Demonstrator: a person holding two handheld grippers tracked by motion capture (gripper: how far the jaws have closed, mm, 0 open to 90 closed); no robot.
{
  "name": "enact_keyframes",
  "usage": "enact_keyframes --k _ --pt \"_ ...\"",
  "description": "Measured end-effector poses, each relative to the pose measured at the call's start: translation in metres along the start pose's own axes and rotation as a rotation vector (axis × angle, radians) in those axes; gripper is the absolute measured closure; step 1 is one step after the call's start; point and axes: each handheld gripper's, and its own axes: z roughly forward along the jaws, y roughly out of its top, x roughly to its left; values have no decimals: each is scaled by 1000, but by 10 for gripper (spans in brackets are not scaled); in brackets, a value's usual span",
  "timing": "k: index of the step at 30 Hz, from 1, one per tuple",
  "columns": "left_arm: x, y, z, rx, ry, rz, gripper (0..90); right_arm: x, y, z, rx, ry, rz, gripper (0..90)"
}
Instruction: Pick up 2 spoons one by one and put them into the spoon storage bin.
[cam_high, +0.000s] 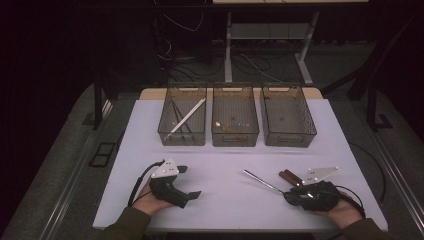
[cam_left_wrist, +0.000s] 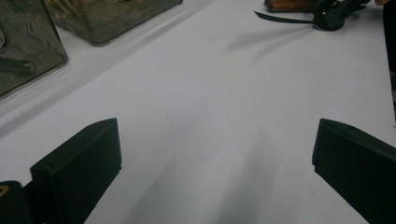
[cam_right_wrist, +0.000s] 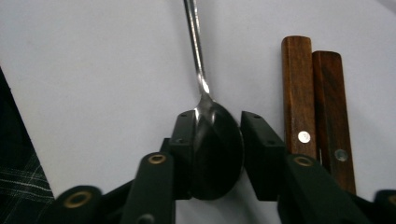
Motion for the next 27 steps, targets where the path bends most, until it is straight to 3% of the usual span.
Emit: enact_keyframes --k 9,15,22,27 --pt "0 0 0 1 1 2 1 3 3 -2 -24 17 -11 815" --pt "0 0 -1 5 0 9 1 3 5 -5 -57 47 10 879" --pt "-1 0 0 -5 -2 4 1 2 6 -6 -64 68 24 888" --pt "0 0 0 -7 -6 2 0 1 7 -7 -68 56 28 888"
